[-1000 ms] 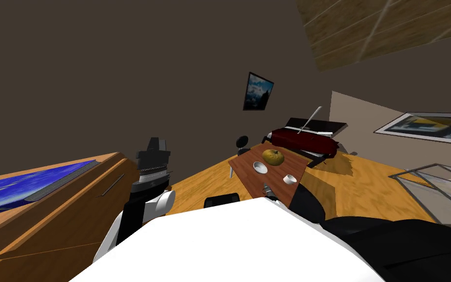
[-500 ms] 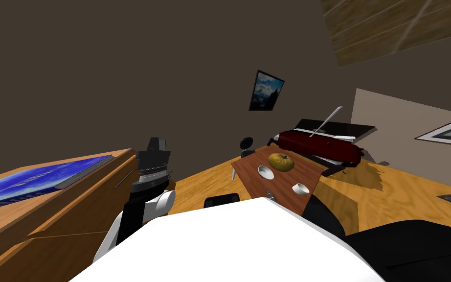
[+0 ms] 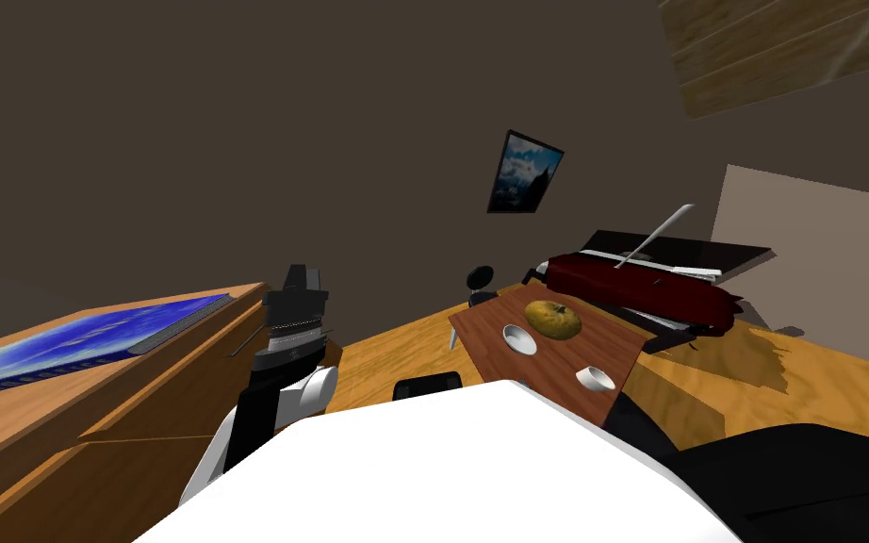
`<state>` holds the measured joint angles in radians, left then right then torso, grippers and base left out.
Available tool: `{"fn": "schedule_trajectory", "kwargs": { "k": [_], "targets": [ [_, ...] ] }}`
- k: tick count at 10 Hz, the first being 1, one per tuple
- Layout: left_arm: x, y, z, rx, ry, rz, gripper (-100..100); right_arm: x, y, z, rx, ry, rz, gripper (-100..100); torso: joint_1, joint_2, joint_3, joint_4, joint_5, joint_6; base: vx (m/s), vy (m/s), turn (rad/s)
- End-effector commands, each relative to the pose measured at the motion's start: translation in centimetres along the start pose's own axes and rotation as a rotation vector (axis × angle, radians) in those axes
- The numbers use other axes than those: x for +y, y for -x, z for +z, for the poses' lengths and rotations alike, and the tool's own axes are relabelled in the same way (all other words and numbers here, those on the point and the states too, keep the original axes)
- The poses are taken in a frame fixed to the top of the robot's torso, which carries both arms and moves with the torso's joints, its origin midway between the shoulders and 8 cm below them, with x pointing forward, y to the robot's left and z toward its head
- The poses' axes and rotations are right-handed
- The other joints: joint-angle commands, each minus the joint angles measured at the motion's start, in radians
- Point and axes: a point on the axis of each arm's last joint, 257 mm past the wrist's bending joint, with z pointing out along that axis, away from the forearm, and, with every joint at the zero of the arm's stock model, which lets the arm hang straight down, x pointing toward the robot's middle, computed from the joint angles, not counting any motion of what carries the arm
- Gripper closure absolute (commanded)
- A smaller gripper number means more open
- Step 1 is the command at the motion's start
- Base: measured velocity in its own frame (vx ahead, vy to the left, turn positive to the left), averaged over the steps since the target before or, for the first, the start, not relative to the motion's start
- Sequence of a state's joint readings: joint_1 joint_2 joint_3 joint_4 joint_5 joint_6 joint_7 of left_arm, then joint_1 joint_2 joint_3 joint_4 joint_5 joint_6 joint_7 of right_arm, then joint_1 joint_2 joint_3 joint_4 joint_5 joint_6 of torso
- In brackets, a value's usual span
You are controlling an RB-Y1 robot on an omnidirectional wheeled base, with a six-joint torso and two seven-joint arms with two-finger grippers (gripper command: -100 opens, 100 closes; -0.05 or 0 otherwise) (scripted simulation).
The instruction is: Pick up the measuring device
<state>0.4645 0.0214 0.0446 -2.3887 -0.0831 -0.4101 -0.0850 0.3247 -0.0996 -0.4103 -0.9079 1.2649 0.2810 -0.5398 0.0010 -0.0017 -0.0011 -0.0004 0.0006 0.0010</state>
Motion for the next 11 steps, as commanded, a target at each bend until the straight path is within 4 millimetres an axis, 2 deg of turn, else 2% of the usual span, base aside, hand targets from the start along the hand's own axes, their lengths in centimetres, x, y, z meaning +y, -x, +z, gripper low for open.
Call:
{"fn": "schedule_trajectory", "kwargs": {
  "k": [1,2,3,4,6,7,9,11],
  "targets": [
    [0.0,0.0,0.0,0.0,0.0,0.0,0,-1.3,-0.6,0.0,0.007,-0.031,-0.01,-100,0.0,0.0,0.0,0.0,0.0,0.0,0.044,-0.013,0.084],
    [0.0,0.0,0.0,0.0,0.0,0.0,0,-3.0,-1.3,-0.1,0.011,-0.073,-0.027,-100,0.0,0.0,0.0,0.0,0.0,0.0,0.054,-0.006,0.143],
    [0.0,0.0,0.0,0.0,0.0,0.0,0,-3.1,-1.4,-0.1,0.014,-0.076,-0.028,-100,0.001,-0.001,0.0,0.0,0.0,0.0,0.04,-0.008,0.065],
    [0.0,0.0,0.0,0.0,0.0,0.0,0,-4.6,-1.9,-0.2,0.016,-0.112,-0.044,-100,0.001,0.0,0.0,0.0,0.0,0.0,0.041,-0.011,0.14],
    [0.0,0.0,0.0,0.0,0.0,0.0,0,-4.8,-2.1,-0.3,0.02,-0.116,-0.046,-100,0.0,0.0,0.0,0.0,0.0,0.0,0.022,-0.015,0.021],
    [0.0,0.0,0.0,0.0,0.0,0.0,0,-6.2,-2.8,-0.5,0.026,-0.152,-0.063,-100,0.0,0.002,0.001,0.0,0.0,0.001,0.021,-0.007,0.118],
    [0.0,0.0,0.0,0.0,0.0,0.0,0,-6.2,-2.8,-0.5,0.026,-0.152,-0.063,-100,0.0,0.001,0.001,0.0,0.0,0.0,0.019,-0.009,0.03],
    [0.0,0.0,0.0,0.0,0.0,0.0,0,-8.7,-3.9,-1.0,0.038,-0.212,-0.092,-100,0.001,0.001,0.001,0.0,0.0,0.0,0.036,-0.015,0.138]
  ]
}}
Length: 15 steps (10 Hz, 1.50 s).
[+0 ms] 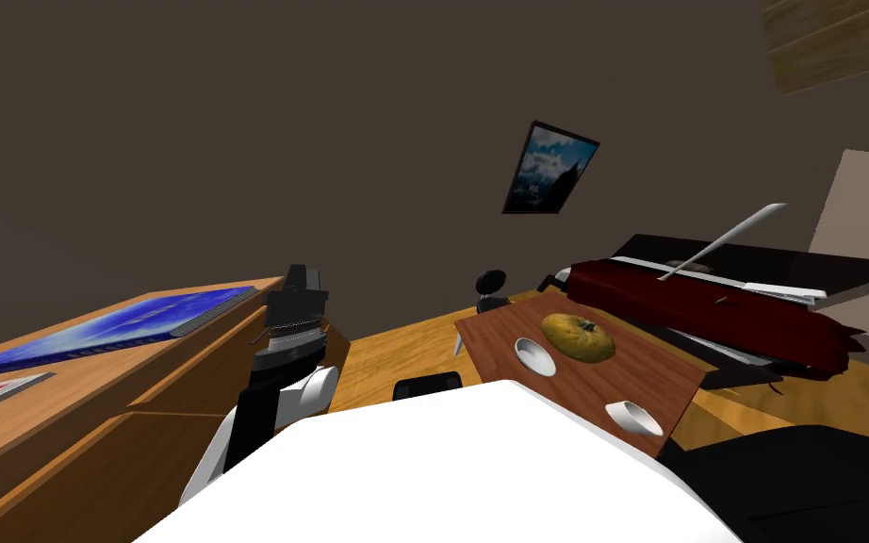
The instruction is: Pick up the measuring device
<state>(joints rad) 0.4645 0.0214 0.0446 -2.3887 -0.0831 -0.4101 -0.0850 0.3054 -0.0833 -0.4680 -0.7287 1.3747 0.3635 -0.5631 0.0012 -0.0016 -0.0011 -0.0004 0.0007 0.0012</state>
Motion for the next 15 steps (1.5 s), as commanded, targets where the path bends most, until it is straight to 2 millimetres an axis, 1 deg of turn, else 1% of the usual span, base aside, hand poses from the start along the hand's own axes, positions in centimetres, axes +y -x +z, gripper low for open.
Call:
{"fn": "schedule_trajectory", "kwargs": {
  "k": [1,2,3,4,5,6,7,9,11,12,14,15],
  "targets": [
    [0.0,0.0,0.0,0.0,0.0,0.0,0,-0.6,-0.5,0.0,0.002,-0.018,-0.011,-100,0.0,0.0,0.0,0.0,0.0,0.0,0.042,-0.023,0.047],
    [0.0,0.0,0.0,0.0,0.0,0.0,0,-1.5,-1.0,0.0,0.007,-0.041,-0.024,-100,0.0,0.0,0.0,0.0,0.0,0.0,0.034,-0.014,0.071],
    [0.0,0.0,0.0,0.0,0.0,0.0,0,-3.0,-1.8,-0.1,0.015,-0.077,-0.044,-100,0.0,0.0,0.0,0.0,0.0,0.0,0.047,-0.019,0.159],
    [0.0,0.0,0.0,0.0,0.0,0.0,0,-3.8,-2.1,-0.2,0.019,-0.096,-0.055,-100,0.0,0.0,0.0,0.0,0.0,0.0,0.059,-0.045,0.138],
    [0.0,0.0,0.0,0.0,0.0,0.0,0,-3.2,-1.7,0.1,0.016,-0.08,-0.051,-100,-0.002,-0.001,-0.001,0.0,0.0,0.0,0.027,-0.026,0.025],
    [0.0,0.0,0.0,0.0,0.0,0.0,0,-3.4,-1.8,0.1,0.016,-0.084,-0.049,0,-0.001,0.0,0.0,0.0,0.0,0.0,0.0,0.0,0.0],
    [0.0,0.0,0.0,0.0,0.0,0.0,0,-2.7,-2.1,0.0,0.016,-0.094,-0.012,-100,0.001,0.002,0.001,0.0,0.0,0.0,-0.022,-0.033,0.074],
    [0.0,0.0,0.0,0.0,0.0,0.0,0,-1.6,-3.1,-0.3,0.034,-0.069,-0.027,-100,-0.001,0.004,0.002,0.001,0.0,0.0,-0.024,-0.033,0.014],
    [0.0,0.0,0.0,0.0,0.0,0.0,0,-1.6,-3.1,-0.3,0.034,-0.069,-0.027,-100,0.001,0.003,0.002,0.001,0.0,0.001,-0.003,-0.004,-0.003],
    [0.0,0.0,0.0,0.0,0.0,0.0,0,-1.1,-3.3,-0.4,0.031,-0.081,0.001,-100,0.001,0.003,0.002,0.0,0.0,0.0,-0.028,-0.027,0.066],
    [0.0,0.0,0.0,0.0,0.0,0.0,0,-0.2,-4.4,-0.7,0.051,-0.061,-0.009,-100,-0.001,0.004,0.002,0.001,0.0,0.0,-0.023,-0.035,0.02],
    [0.0,0.0,0.0,0.0,0.0,0.0,0,0.1,-4.2,-0.7,0.038,-0.076,0.01,-100,0.0,0.004,0.002,0.001,0.0,0.001,-0.026,-0.039,0.053]
  ]
}}
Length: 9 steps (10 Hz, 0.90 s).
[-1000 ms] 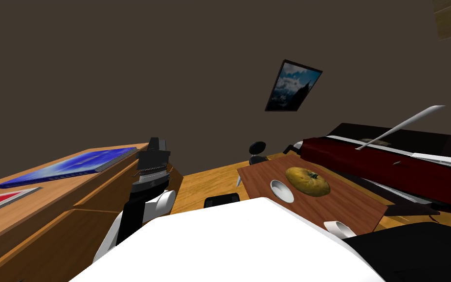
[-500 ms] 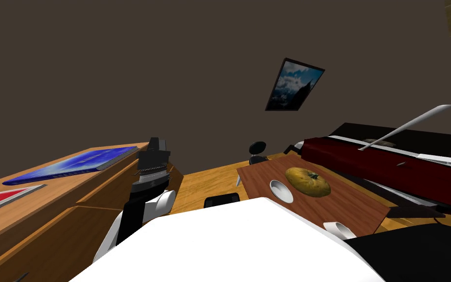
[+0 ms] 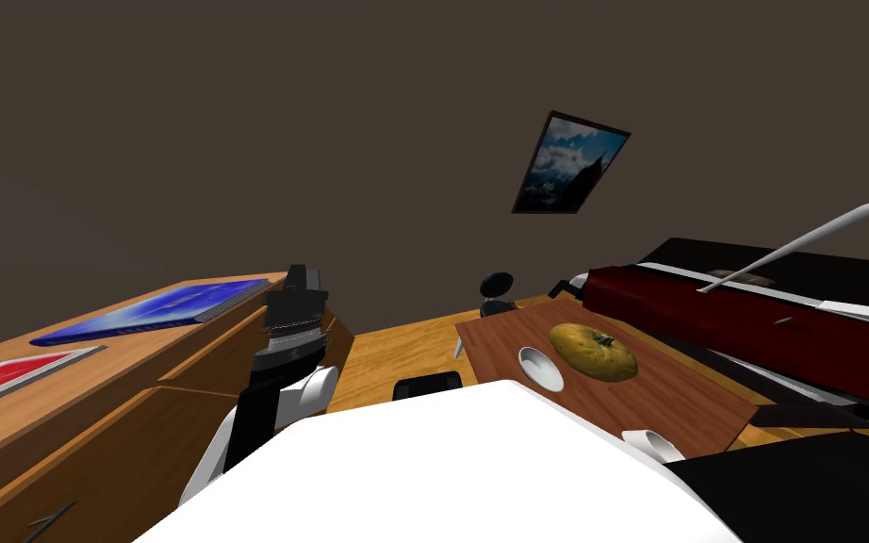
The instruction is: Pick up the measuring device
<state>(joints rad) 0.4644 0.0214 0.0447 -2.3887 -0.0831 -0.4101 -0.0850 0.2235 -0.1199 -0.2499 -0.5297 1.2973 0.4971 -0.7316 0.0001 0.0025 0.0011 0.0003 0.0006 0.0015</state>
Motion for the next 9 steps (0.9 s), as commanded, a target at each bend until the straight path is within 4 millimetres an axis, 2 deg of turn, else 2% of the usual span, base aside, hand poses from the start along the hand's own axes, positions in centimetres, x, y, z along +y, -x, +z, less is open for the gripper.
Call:
{"fn": "schedule_trajectory", "kwargs": {
  "k": [1,7,8,9],
  "targets": [
    [0.0,0.0,0.0,0.0,0.0,0.0,0,0.4,-0.6,-0.2,0.009,-0.004,0.016,-100,0.0,0.0,0.0,0.0,0.0,0.0,-0.035,-0.041,0.041],
    [0.0,0.0,0.0,0.0,0.0,0.0,0,1.6,-2.4,-0.9,0.033,0.008,0.012,-100,0.0,0.0,0.0,0.0,-0.001,0.0,-0.014,-0.02,0.016],
    [0.0,0.0,0.0,0.0,0.0,0.0,0,1.3,-2.2,-0.9,0.023,-0.022,0.051,-100,0.0,-0.001,0.0,0.0,-0.002,0.0,-0.024,-0.028,0.048],
    [0.0,0.0,0.0,0.0,0.0,0.0,0,1.5,-2.8,-1.1,0.036,-0.018,0.049,-100,-0.001,0.0,0.0,0.0,-0.002,0.0,-0.028,-0.039,0.05]
  ]
}}
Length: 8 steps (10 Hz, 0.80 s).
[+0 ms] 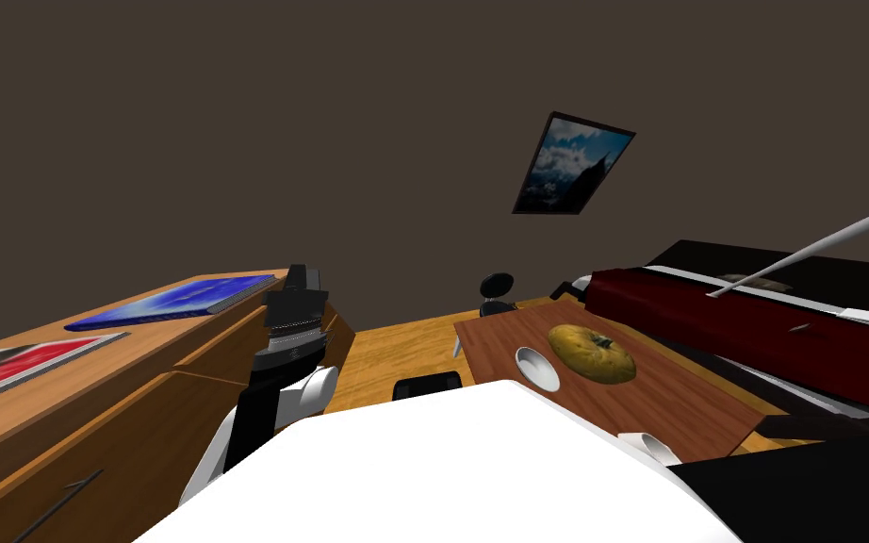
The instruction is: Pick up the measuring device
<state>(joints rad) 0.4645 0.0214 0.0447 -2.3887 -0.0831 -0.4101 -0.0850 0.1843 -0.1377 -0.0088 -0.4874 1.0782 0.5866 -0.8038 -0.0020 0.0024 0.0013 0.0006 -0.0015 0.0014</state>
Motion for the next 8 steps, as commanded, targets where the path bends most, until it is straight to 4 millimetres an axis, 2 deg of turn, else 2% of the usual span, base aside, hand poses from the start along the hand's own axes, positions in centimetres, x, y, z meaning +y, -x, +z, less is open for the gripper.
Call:
{"fn": "schedule_trajectory", "kwargs": {
  "k": [1,3,5,7,8],
  "targets": [
    [0.0,0.0,0.0,0.0,0.0,0.0,0,0.4,-0.6,-0.2,0.006,0.01,-0.018,-100,0.0,0.0,0.0,0.0,0.0,0.0,-0.015,-0.022,0.006],
    [0.0,0.0,0.0,0.0,0.0,0.0,0,0.2,-0.3,-0.2,-0.008,-0.012,0.005,-100,0.002,-0.001,-0.001,0.0,0.0,0.0,-0.016,-0.016,0.03],
    [0.0,0.0,0.0,0.0,0.0,0.0,0,0.6,-1.3,-0.6,0.009,0.002,-0.018,-100,0.0,0.0,0.0,0.0,0.0,0.0,-0.026,-0.031,0.017],
    [0.0,0.0,0.0,0.0,0.0,0.0,0,0.2,-0.8,-0.5,-0.009,-0.027,0.014,-100,0.002,-0.001,-0.001,0.0,0.0,0.0,-0.011,-0.016,0.026],
    [0.0,0.0,0.0,0.0,0.0,0.0,0,0.3,-1.4,-0.7,0.0,-0.021,0.002,-100,0.001,-0.001,0.0,0.0,0.0,0.0,-0.032,-0.036,0.046]
  ]
}}
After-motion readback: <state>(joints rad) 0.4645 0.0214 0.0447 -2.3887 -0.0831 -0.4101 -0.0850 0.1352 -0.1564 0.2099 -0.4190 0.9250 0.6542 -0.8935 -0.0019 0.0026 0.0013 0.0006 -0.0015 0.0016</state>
